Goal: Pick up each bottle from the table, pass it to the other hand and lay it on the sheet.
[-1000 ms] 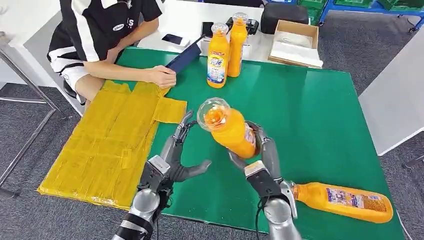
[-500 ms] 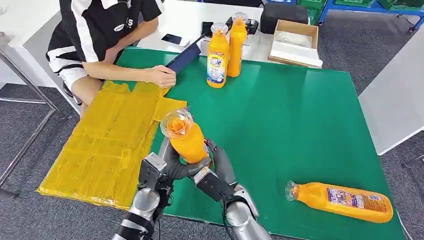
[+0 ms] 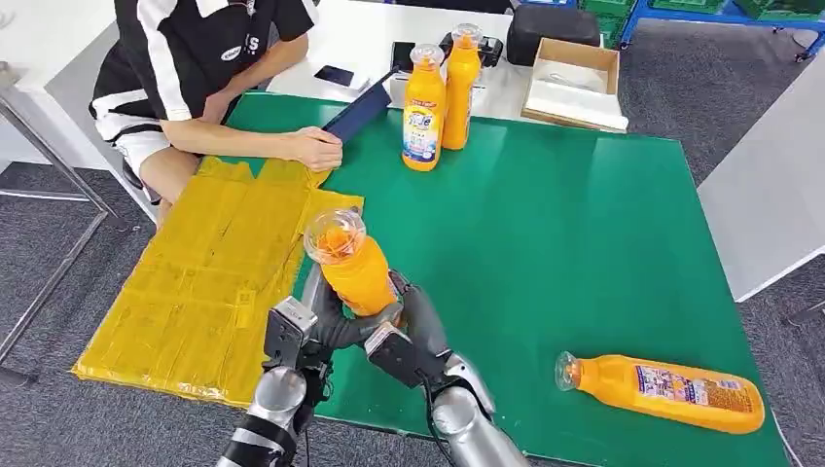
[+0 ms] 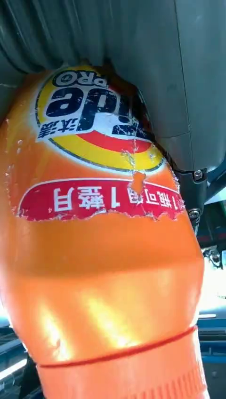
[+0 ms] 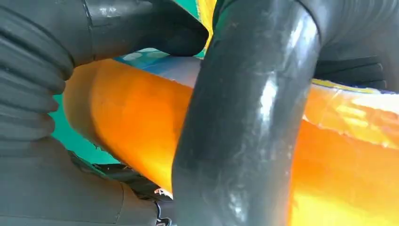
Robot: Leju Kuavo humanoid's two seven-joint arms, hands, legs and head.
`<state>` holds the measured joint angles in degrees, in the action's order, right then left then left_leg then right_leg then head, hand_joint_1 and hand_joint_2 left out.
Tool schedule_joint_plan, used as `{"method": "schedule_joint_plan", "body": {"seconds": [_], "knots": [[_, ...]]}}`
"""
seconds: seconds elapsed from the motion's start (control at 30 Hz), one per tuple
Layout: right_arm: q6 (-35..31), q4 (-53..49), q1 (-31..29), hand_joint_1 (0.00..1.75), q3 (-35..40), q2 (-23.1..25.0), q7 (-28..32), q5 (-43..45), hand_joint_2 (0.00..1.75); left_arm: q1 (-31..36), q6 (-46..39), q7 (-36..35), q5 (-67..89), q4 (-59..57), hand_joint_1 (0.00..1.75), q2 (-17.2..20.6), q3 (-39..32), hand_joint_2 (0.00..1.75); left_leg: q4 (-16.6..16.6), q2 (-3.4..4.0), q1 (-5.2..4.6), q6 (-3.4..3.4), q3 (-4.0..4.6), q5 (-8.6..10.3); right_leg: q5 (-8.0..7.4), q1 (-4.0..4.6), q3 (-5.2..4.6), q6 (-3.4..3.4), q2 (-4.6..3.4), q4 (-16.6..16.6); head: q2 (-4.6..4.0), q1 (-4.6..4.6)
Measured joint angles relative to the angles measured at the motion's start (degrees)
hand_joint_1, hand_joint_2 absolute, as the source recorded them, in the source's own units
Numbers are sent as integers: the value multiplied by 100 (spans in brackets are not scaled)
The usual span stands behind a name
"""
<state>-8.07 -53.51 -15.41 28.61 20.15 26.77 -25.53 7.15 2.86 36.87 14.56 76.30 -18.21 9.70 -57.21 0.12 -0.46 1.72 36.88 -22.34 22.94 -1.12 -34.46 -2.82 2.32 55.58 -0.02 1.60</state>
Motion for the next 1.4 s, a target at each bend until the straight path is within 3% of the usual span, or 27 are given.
{"method": "schedule_joint_plan", "body": {"seconds": [0.03,0.07,0.5,1.13,1.17,1.2,1.33,1.4], "knots": [[0,20,-5,175,11,0,-2,17,175,-1,2,4,-26,0,140,0,-2,175,0,0,0,0,0,0,0,0,0,0,0,0,0,0],[-4,48,-14,175,37,0,-6,48,175,-3,4,15,-61,0,175,0,-2,175,0,0,0,0,0,0,0,0,-1,0,0,0,0,0],[-221,271,-29,175,35,0,212,15,175,-105,81,157,-302,6,175,0,-46,175,0,1,0,0,3,0,0,-1,-9,0,-1,-1,0,0],[20,-1082,726,175,-815,-42,328,-313,175,-46,-402,125,467,260,175,4,251,175,0,1,0,0,4,-1,-1,0,-9,0,-1,-1,0,2],[22,-1099,736,63,-822,-44,328,-313,175,-44,-402,122,470,271,175,4,258,175,0,2,0,0,4,-1,-1,0,-10,0,-1,-1,0,2],[22,-1119,741,0,-833,-44,330,-313,175,-41,-402,120,470,278,175,4,273,175,-1,2,0,0,4,-1,-1,0,-9,0,-1,0,0,2],[16,-1178,807,0,-891,-50,343,-313,175,-10,-600,118,591,302,175,7,256,175,-1,1,0,0,4,-1,-1,0,-9,0,-1,0,0,2],[-98,-1308,902,0,-1001,-79,369,-308,175,72,-1491,-66,1379,304,175,11,245,175,-1,-3,0,0,6,0,-1,-1,-12,0,2,-1,0,0]]}}
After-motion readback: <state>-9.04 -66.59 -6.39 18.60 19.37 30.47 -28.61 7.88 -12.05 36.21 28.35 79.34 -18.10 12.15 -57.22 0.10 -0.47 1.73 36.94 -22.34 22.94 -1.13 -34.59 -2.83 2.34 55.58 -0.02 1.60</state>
